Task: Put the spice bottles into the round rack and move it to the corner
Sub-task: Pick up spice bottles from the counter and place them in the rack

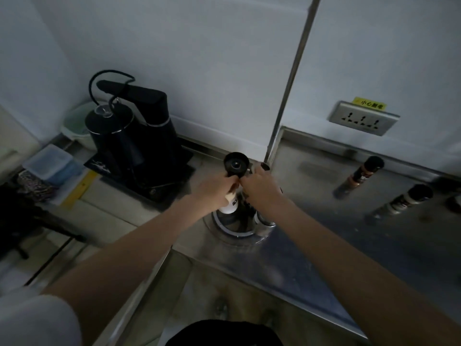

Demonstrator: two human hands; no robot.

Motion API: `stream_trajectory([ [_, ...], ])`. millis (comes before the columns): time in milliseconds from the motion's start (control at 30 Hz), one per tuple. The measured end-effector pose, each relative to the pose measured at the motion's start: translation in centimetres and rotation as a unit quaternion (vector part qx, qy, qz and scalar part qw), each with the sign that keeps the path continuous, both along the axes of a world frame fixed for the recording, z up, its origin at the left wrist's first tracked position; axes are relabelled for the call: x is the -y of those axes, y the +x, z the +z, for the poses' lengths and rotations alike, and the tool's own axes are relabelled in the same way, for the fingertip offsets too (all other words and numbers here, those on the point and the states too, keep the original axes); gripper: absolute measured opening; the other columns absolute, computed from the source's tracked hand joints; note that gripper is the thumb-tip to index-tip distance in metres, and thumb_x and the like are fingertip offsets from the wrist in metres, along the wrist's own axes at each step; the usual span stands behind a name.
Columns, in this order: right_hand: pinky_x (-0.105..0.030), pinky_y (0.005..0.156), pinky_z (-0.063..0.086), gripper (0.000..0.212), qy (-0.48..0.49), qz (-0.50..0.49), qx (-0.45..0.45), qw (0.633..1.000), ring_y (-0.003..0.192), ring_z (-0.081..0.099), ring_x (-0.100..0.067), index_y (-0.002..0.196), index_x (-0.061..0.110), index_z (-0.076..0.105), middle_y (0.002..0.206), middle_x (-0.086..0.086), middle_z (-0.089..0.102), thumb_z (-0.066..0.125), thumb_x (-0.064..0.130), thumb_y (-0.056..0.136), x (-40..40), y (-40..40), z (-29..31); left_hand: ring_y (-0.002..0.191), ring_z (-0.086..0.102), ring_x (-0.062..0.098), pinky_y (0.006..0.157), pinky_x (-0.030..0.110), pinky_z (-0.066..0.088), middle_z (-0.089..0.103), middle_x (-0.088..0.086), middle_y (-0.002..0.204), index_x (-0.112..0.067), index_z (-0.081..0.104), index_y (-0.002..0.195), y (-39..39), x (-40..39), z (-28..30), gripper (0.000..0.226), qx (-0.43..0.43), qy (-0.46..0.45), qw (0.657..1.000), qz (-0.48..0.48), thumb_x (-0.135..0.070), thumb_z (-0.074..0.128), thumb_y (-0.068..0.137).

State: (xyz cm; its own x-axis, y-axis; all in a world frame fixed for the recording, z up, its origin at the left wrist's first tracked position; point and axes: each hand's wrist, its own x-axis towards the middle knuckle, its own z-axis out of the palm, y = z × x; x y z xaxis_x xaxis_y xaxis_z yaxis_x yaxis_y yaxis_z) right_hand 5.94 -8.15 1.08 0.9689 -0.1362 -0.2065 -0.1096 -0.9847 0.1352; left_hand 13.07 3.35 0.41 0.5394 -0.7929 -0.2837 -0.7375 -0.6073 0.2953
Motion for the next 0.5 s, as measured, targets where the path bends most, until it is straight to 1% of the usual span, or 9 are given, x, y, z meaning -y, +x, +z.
stream_trajectory([
  [100, -0.039, 0.102, 0.039, 0.028, -0.008, -0.001, 0.016, 1.0, 0.125, 0.041, -0.032, 0.114, 0.008, 0.057, 0.12, -0.012, 0.062, 0.055, 0.008, 0.087, 0.0, 0.1, -0.7, 0.104, 0.055, 0.033, 0.088, 0.046, 0.048, 0.051, 0.016, 0.12, -0.009, 0.047, 0.121, 0.0, -0.3, -1.5, 0.045, -0.019, -0.032, 0.999, 0.003, -0.004, 0.058, 0.078],
  [167, -0.04, 0.103, 0.038, 0.03, 0.006, 0.005, 0.021, 1.0, 0.126, 0.04, -0.033, 0.117, 0.007, 0.055, 0.124, -0.013, 0.059, 0.055, 0.009, 0.087, 0.1, 0.1, -0.7, 0.107, 0.055, 0.031, 0.09, 0.046, 0.048, 0.051, 0.015, 0.122, -0.009, 0.047, 0.123, 0.2, -0.6, -1.4, 0.047, -0.029, -0.077, 0.997, 0.005, -0.01, 0.061, 0.078],
  [233, -0.039, 0.102, 0.039, 0.033, 0.046, 0.0, 0.036, 0.998, 0.123, 0.042, -0.031, 0.119, 0.008, 0.055, 0.124, -0.013, 0.056, 0.055, 0.013, 0.086, 0.5, 0.1, -0.2, 0.105, 0.057, 0.025, 0.09, 0.043, 0.049, 0.055, 0.01, 0.119, -0.013, 0.051, 0.12, 0.7, -1.1, -0.6, 0.045, -0.04, -0.141, 0.989, 0.021, -0.022, 0.065, 0.078],
  [267, -0.039, 0.099, 0.04, 0.033, 0.086, -0.014, 0.052, 0.995, 0.12, 0.045, -0.031, 0.117, 0.009, 0.056, 0.122, -0.013, 0.057, 0.055, 0.015, 0.085, 0.8, 0.1, 0.2, 0.102, 0.059, 0.023, 0.088, 0.041, 0.05, 0.058, 0.008, 0.114, -0.014, 0.055, 0.115, 0.9, -1.3, -0.2, 0.04, -0.058, -0.181, 0.981, 0.044, -0.026, 0.065, 0.078],
  [333, -0.036, 0.091, 0.046, 0.028, 0.191, -0.069, 0.098, 0.974, 0.109, 0.053, -0.027, 0.108, 0.01, 0.062, 0.11, -0.011, 0.064, 0.058, 0.019, 0.082, 1.9, -0.3, 1.2, 0.094, 0.061, 0.018, 0.081, 0.029, 0.05, 0.063, 0.005, 0.102, -0.012, 0.062, 0.1, 1.3, -1.9, 0.3, 0.022, -0.117, -0.265, 0.951, 0.112, -0.026, 0.063, 0.082],
  [400, -0.032, 0.079, 0.051, 0.019, 0.26, -0.149, 0.15, 0.942, 0.094, 0.06, -0.022, 0.095, 0.01, 0.067, 0.094, -0.008, 0.069, 0.06, 0.023, 0.083, 3.5, -0.9, 2.0, 0.089, 0.059, 0.016, 0.072, 0.018, 0.043, 0.062, 0.004, 0.095, -0.008, 0.062, 0.094, 1.6, -2.1, 0.0, 0.015, -0.152, -0.289, 0.926, 0.187, -0.02, 0.058, 0.087],
  [433, -0.029, 0.074, 0.049, 0.017, 0.283, -0.198, 0.183, 0.921, 0.089, 0.062, -0.022, 0.091, 0.008, 0.068, 0.089, -0.008, 0.069, 0.06, 0.022, 0.084, 4.4, -1.3, 2.2, 0.089, 0.057, 0.015, 0.072, 0.018, 0.04, 0.061, 0.006, 0.096, -0.006, 0.062, 0.096, 1.7, -2.0, -0.6, 0.015, -0.159, -0.283, 0.919, 0.222, -0.017, 0.056, 0.088],
  [467, -0.027, 0.071, 0.045, 0.017, 0.296, -0.246, 0.214, 0.898, 0.087, 0.063, -0.024, 0.089, 0.007, 0.068, 0.085, -0.007, 0.067, 0.06, 0.021, 0.085, 5.2, -1.7, 2.3, 0.09, 0.056, 0.017, 0.075, 0.019, 0.039, 0.062, 0.009, 0.098, -0.004, 0.061, 0.099, 1.8, -1.8, -1.2, 0.016, -0.158, -0.271, 0.916, 0.249, -0.014, 0.054, 0.089],
  [500, -0.024, 0.07, 0.041, 0.016, 0.301, -0.285, 0.226, 0.881, 0.088, 0.064, -0.025, 0.09, 0.006, 0.068, 0.084, -0.007, 0.065, 0.059, 0.018, 0.085, 6.1, -2.0, 2.1, 0.092, 0.057, 0.019, 0.078, 0.022, 0.039, 0.063, 0.013, 0.101, -0.002, 0.061, 0.101, 1.9, -1.5, -1.8, 0.017, -0.151, -0.262, 0.916, 0.263, -0.01, 0.054, 0.089],
])
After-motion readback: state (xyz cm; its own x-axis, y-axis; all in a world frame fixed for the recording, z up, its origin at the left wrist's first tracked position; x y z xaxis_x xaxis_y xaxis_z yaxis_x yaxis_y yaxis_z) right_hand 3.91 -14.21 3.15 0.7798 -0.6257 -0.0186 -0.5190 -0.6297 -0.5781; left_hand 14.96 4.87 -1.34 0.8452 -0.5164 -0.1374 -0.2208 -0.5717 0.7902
